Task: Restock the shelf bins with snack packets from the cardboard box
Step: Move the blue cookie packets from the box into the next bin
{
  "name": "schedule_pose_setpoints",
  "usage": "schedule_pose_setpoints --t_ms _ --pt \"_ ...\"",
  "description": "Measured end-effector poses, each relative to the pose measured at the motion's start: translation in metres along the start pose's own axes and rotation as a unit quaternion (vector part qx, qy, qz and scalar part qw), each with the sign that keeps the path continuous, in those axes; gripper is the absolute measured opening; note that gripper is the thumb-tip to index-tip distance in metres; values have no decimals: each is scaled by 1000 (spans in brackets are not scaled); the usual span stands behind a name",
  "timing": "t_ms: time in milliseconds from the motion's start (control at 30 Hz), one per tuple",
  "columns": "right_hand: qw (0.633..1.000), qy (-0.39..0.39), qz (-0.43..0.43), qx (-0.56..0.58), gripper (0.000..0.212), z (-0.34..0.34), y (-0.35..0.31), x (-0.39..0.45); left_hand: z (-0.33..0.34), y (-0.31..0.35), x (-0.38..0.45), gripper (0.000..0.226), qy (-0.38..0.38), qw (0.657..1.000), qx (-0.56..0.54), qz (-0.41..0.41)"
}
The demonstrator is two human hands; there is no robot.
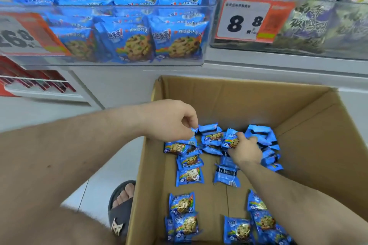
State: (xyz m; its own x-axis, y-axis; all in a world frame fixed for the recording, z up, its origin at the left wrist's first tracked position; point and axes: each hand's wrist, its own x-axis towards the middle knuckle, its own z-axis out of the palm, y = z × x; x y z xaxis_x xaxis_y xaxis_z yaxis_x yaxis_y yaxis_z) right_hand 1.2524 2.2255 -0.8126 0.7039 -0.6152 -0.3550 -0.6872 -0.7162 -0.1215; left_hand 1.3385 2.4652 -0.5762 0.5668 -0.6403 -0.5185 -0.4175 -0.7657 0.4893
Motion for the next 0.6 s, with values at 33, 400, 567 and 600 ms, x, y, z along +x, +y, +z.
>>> schedule_pose_setpoints --t_ms 33,400,567,600 --pt "998 42 -28 30 63 -4 -3 -7 1 0 -1 24 7 1000 -12 -7" --pt "818 230 -407 335 56 -93 -79 -121 21 22 -8 48 96 981 -170 11" --pt "845 132 -352 381 42 -78 -36 -95 18 11 -10 33 113 978 -173 -13" --pt "882 105 -287 359 31 -67 -24 -83 17 8 -9 32 109 978 -176 -19"
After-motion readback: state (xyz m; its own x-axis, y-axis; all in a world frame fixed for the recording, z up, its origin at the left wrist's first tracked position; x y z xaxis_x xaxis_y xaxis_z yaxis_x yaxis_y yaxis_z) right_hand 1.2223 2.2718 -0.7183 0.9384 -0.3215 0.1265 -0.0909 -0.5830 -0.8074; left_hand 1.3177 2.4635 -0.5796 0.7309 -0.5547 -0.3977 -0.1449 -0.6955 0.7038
